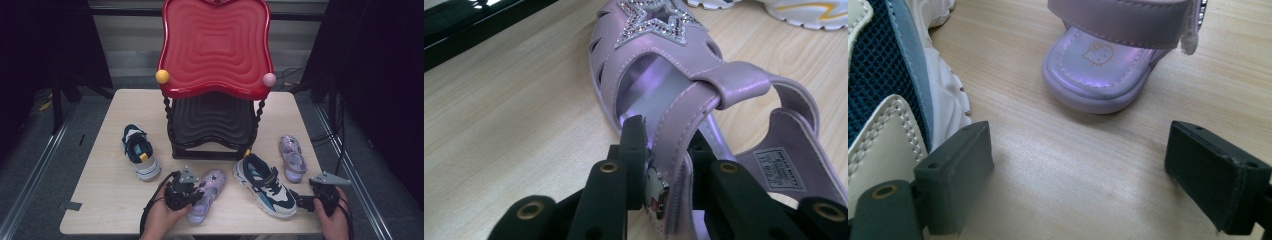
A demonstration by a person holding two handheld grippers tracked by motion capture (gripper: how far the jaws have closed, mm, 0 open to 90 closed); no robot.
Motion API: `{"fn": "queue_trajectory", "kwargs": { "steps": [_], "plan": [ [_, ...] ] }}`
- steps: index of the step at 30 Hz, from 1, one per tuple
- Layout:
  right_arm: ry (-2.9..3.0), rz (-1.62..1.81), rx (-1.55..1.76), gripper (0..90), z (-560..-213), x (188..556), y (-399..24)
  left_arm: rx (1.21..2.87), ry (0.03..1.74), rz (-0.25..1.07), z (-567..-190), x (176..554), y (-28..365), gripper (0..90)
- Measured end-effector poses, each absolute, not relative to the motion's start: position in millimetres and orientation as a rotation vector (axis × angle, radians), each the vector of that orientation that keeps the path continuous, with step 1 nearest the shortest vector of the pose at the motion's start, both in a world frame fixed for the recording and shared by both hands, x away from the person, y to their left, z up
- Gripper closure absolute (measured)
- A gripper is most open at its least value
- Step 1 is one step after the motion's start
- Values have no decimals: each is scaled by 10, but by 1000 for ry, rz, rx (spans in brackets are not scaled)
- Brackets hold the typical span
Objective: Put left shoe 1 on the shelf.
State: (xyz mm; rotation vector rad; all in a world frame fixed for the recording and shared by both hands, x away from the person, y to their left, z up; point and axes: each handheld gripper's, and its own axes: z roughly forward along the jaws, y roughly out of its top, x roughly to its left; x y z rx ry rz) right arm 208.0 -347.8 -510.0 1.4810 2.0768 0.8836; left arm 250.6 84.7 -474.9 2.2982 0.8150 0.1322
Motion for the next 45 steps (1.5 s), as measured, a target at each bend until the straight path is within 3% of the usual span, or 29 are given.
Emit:
{"fn": "queue_trajectory", "kwargs": {
  "steps": [17,45],
  "plan": [
    [2078,885,1479,112,-5100,2081,-3478,2228,768,291,-4611,2446,906,819],
    [2077,883,1481,112,-5099,2080,-3478,2078,752,337,-4136,2428,1074,819]
  ]
}}
